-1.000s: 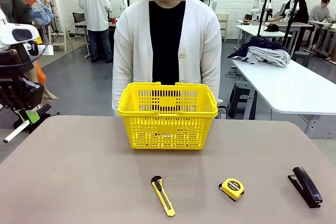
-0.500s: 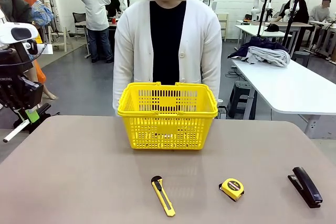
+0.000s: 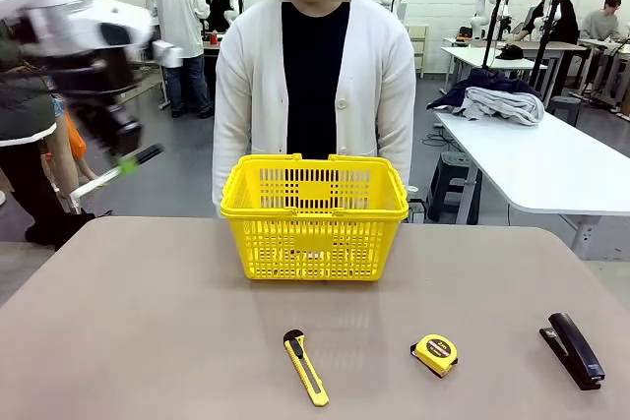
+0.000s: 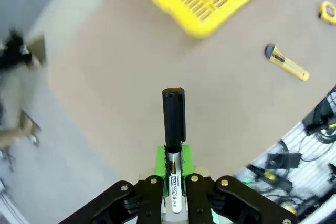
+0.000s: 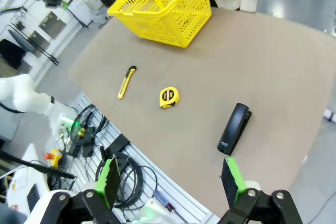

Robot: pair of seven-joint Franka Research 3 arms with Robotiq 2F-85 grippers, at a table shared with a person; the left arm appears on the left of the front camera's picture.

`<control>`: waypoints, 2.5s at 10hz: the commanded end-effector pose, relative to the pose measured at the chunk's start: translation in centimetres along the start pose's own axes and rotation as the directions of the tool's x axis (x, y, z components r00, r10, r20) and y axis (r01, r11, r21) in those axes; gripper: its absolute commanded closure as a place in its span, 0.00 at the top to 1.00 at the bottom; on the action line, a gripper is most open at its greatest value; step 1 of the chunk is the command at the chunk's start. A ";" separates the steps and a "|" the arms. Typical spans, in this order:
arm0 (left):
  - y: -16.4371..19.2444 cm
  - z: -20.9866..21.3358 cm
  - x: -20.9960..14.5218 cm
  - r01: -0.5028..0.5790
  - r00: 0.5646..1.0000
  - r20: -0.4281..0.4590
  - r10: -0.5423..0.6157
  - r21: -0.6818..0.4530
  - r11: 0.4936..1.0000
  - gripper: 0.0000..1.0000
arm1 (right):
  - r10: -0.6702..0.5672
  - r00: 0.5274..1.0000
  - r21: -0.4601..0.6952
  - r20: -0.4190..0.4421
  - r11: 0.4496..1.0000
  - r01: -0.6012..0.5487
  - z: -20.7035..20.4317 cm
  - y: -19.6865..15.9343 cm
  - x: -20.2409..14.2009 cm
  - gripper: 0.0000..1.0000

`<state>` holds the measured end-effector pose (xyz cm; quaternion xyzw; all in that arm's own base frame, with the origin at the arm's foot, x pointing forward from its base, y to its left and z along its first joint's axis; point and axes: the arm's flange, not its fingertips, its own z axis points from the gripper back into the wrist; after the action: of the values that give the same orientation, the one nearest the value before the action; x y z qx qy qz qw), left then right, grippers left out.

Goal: Place the items the person wants into the basket.
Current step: Pick up the item the person points to and place it in the Market Basket.

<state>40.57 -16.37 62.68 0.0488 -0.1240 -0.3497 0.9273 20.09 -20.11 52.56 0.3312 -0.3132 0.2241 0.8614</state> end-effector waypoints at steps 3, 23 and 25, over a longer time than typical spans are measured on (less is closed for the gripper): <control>-2.7 -1.1 14.1 0.438 0.898 -0.081 -0.432 0.082 0.895 0.12 | 0.009 1.000 0.018 0.020 1.000 -0.010 -0.1 0.0 -0.1 1.00; -1.1 -26.0 27.9 0.616 0.774 0.024 -0.633 -0.259 0.744 0.22 | 0.009 1.000 0.018 0.020 1.000 -0.010 -0.1 0.0 -0.1 1.00; -1.3 -25.7 27.7 0.624 0.767 0.025 -0.641 -0.257 0.738 0.82 | 0.009 1.000 0.018 0.020 1.000 -0.010 -0.1 0.0 -0.1 1.00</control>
<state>65.94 -35.20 42.15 -0.0071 -0.0272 -0.6436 0.7649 19.98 -20.11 52.57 0.3310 -0.3130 0.2237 0.8616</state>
